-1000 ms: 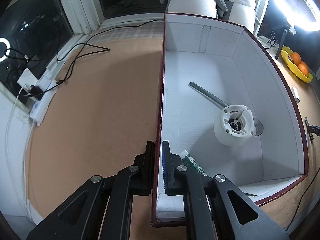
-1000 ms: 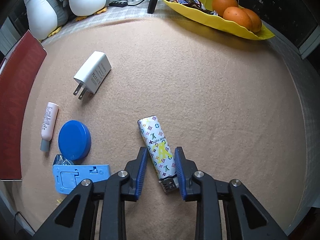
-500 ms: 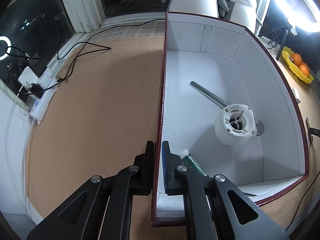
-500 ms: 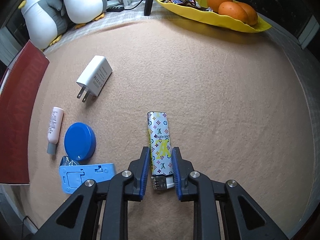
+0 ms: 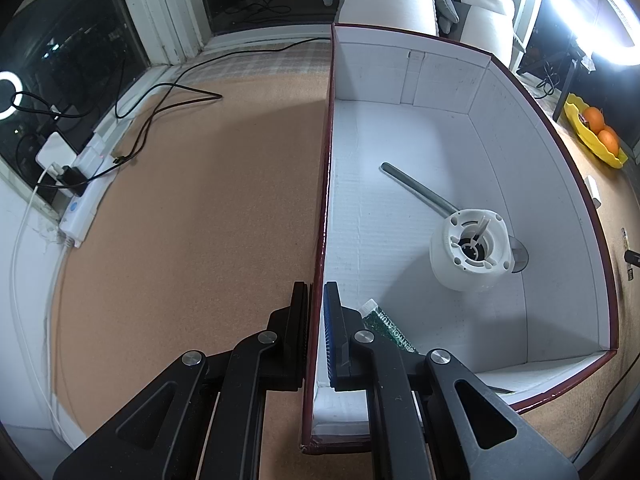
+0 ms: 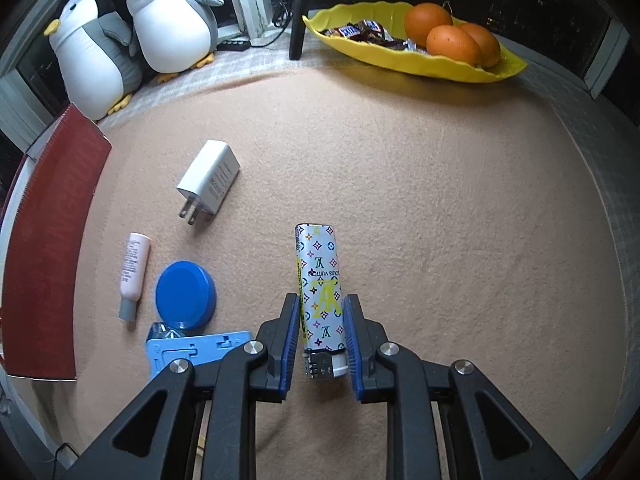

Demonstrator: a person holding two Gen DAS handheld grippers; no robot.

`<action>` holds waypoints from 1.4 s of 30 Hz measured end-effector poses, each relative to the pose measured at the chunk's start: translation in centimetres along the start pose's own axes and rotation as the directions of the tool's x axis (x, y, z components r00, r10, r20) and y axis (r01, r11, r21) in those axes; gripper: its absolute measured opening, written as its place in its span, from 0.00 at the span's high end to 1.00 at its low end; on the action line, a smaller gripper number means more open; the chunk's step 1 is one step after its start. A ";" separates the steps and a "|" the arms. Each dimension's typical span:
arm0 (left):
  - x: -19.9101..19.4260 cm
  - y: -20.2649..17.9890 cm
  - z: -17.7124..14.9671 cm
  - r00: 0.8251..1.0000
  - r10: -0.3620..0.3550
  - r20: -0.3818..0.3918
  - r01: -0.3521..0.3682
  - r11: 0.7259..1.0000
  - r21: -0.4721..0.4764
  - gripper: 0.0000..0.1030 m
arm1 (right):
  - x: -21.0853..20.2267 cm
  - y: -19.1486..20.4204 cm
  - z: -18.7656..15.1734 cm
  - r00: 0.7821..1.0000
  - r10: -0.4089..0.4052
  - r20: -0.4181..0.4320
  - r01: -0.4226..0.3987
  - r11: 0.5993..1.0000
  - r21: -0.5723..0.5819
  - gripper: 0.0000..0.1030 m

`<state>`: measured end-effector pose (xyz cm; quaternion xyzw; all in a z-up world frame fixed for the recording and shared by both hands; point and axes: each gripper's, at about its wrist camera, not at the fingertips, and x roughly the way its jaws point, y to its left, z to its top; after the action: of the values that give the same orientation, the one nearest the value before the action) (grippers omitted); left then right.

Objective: Organize rigid objects
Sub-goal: 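Lift the lighter with the right tool and carry it over the box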

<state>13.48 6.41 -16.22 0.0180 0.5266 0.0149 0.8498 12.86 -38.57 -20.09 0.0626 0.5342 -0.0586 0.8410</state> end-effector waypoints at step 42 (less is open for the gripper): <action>0.2 0.6 0.2 1.000 -0.001 0.015 0.002 0.995 -0.100 0.94 | -6.5 28.8 3.6 0.920 0.388 0.052 -0.325 0.831 -0.451 0.81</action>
<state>13.72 6.98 -16.27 -0.0250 0.5187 0.0406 0.8536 18.06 -10.58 -11.48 -0.0320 0.4516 0.2156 0.8652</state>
